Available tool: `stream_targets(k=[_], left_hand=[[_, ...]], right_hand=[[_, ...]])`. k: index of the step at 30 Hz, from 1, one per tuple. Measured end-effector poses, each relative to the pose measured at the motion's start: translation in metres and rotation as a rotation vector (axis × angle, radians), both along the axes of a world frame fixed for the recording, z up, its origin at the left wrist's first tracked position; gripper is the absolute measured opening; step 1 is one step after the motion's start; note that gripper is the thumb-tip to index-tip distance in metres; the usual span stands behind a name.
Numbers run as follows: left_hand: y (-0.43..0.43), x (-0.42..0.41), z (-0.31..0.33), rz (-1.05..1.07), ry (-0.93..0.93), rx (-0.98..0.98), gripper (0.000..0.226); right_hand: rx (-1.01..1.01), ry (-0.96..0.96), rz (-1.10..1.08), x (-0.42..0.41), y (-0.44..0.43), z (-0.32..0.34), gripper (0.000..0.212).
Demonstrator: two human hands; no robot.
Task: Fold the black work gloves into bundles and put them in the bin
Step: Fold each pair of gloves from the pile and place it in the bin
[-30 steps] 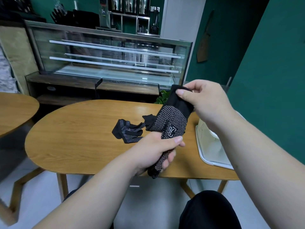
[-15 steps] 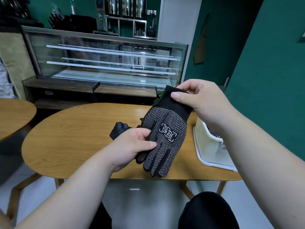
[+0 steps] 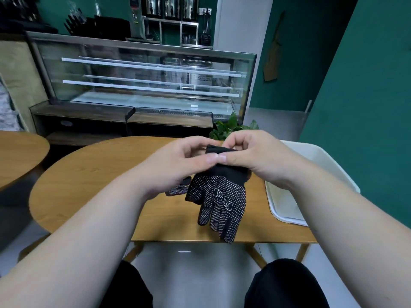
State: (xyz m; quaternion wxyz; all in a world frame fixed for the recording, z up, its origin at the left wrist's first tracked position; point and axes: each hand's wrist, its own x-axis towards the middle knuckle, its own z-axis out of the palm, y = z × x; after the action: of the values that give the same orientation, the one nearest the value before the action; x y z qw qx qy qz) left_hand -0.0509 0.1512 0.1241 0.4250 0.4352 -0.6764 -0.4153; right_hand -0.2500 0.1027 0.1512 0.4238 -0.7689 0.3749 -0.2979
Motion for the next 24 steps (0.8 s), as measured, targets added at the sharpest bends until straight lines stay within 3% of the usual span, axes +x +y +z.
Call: stream_targets(k=[4, 8, 12, 15, 19, 22, 24], left_hand=[[-0.003, -0.015, 0.004, 0.139, 0.063, 0.020, 0.005], [-0.014, -0.011, -0.005, 0.206, 0.160, 0.093, 0.024], [-0.021, -0.007, -0.017, 0.144, 0.065, 0.149, 0.014], [-0.027, -0.002, -0.023, 0.044, 0.059, 0.182, 0.011], [-0.030, 0.012, -0.034, -0.198, 0.041, 0.308, 0.005], [-0.044, 0.013, -0.046, -0.104, -0.062, 0.363, 0.007], [-0.054, 0.009, -0.048, 0.033, -0.109, 0.328, 0.004]], right_hand=[[0.109, -0.104, -0.047, -0.002, -0.010, -0.012, 0.020], [0.299, -0.202, -0.027, -0.014, -0.020, -0.023, 0.024], [0.316, -0.198, -0.049, -0.015, -0.026, -0.037, 0.015], [0.313, -0.231, 0.004, -0.016, -0.028, -0.044, 0.013], [0.479, -0.210, 0.205, -0.019, -0.027, -0.051, 0.015], [0.508, -0.119, 0.149, -0.012, -0.038, -0.063, 0.016], [0.394, -0.071, -0.022, -0.006, -0.048, -0.070, 0.015]])
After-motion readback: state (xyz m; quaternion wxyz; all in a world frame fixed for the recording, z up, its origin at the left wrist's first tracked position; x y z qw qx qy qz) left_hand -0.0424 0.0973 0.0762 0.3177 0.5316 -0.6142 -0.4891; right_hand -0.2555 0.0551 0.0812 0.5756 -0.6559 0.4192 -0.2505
